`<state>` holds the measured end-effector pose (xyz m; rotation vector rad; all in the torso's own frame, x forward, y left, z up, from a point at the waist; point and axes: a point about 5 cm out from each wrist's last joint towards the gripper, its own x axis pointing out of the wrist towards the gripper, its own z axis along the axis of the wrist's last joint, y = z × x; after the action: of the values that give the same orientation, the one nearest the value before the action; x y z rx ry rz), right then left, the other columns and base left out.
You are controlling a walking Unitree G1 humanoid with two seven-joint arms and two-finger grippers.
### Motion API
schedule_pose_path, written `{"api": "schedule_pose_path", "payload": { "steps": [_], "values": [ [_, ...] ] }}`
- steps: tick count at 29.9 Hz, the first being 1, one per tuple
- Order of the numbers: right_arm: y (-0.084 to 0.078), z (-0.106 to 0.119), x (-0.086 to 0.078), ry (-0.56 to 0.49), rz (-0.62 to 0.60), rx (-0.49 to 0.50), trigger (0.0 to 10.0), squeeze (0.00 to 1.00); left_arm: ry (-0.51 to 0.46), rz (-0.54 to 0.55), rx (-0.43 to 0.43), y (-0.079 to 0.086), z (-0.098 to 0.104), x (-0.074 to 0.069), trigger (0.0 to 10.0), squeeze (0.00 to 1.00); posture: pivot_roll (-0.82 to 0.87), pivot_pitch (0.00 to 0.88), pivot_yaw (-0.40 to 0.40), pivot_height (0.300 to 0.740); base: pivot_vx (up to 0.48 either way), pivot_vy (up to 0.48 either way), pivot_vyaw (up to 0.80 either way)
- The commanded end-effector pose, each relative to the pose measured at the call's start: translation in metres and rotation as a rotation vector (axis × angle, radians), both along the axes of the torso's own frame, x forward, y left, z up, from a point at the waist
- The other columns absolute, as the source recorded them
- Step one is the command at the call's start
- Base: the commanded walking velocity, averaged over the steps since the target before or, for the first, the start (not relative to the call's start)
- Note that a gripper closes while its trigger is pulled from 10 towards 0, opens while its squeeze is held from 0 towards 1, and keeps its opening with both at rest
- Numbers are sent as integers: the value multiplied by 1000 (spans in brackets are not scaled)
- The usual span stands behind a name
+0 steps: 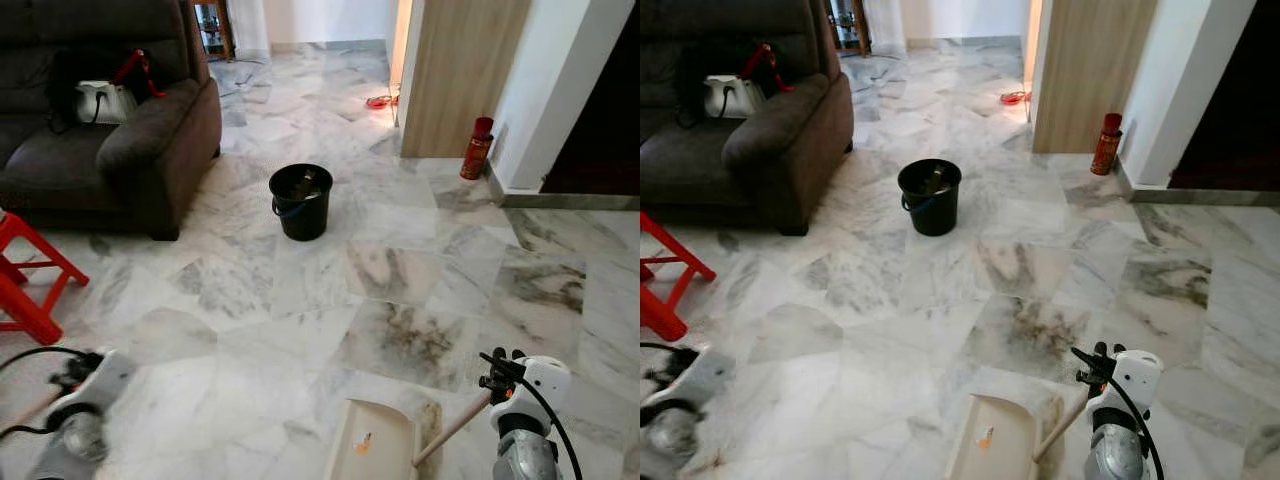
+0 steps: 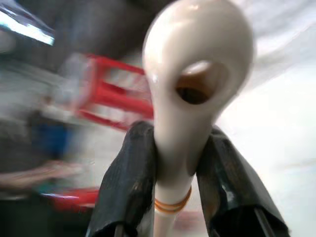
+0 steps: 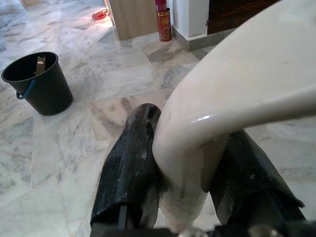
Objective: Sweep floor
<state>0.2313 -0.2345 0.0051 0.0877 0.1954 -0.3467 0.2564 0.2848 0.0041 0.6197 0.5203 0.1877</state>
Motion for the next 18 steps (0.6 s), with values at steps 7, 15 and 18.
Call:
{"api": "schedule_pose_path", "payload": {
  "steps": [7, 15, 18],
  "values": [
    [-1, 4, 2, -29, -7, -1, 10000, 0, 45, -146, -151, -28, -14, -3, 10000, 0, -32, 0, 44, 740, 0, 0, 0],
    [-4, 3, 1, -26, -20, -6, 10000, 0, -7, -174, 78, -4, 3, -2, 10000, 0, -19, 0, 38, 740, 0, 0, 0],
    [-4, 4, 2, -29, -20, -7, 10000, 0, -31, -188, 206, 2, 11, 3, 10000, 0, -16, 0, 35, 740, 0, 0, 0]
  ]
}}
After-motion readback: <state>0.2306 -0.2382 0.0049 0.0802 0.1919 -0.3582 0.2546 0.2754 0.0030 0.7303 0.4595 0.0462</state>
